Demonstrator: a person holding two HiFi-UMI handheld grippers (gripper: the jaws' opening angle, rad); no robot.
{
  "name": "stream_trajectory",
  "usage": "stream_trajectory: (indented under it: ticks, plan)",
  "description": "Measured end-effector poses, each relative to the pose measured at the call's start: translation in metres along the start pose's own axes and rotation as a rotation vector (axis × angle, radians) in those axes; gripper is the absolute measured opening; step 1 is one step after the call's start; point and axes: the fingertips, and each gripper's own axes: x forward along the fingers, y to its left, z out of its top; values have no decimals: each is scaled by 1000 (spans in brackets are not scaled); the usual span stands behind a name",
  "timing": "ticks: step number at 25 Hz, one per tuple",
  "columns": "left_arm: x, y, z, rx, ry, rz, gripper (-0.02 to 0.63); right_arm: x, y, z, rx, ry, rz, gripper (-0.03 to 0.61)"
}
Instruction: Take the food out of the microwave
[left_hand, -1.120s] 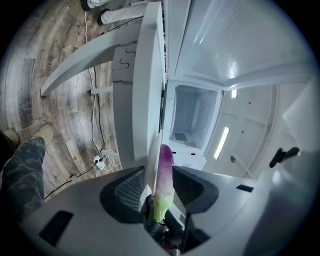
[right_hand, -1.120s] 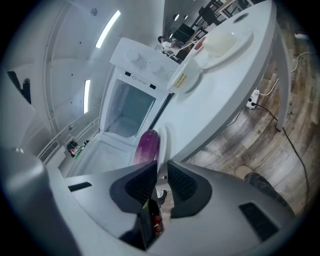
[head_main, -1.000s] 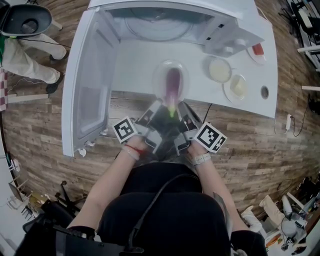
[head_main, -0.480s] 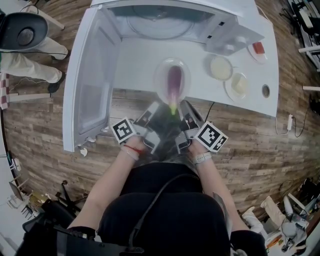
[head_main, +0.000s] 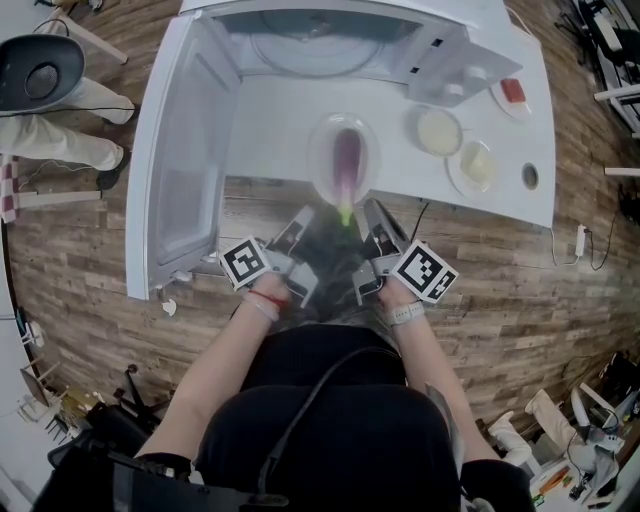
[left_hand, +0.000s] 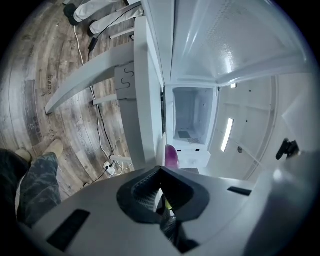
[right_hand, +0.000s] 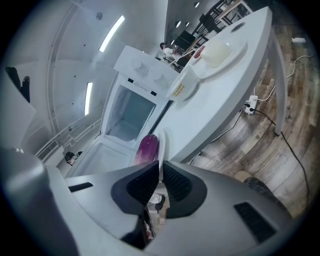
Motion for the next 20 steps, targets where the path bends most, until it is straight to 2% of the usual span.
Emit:
stream_trajectory:
  ticks: [3,8,14,20]
  plan:
    - [-2,-3,-1,24,18,-4,11,-3,2,-2,-10,1,-1,31]
    - [-1,-12,-18,102,112,-3,11,-8,7,-3,-76,-1,-7,20]
    - [-6,-15,-25,340,209,37,11,-13,19,-4,-243,23,12,20]
    - [-14,-29,-30,437,227,17,10,-22,38,-11,-329,17,51,20]
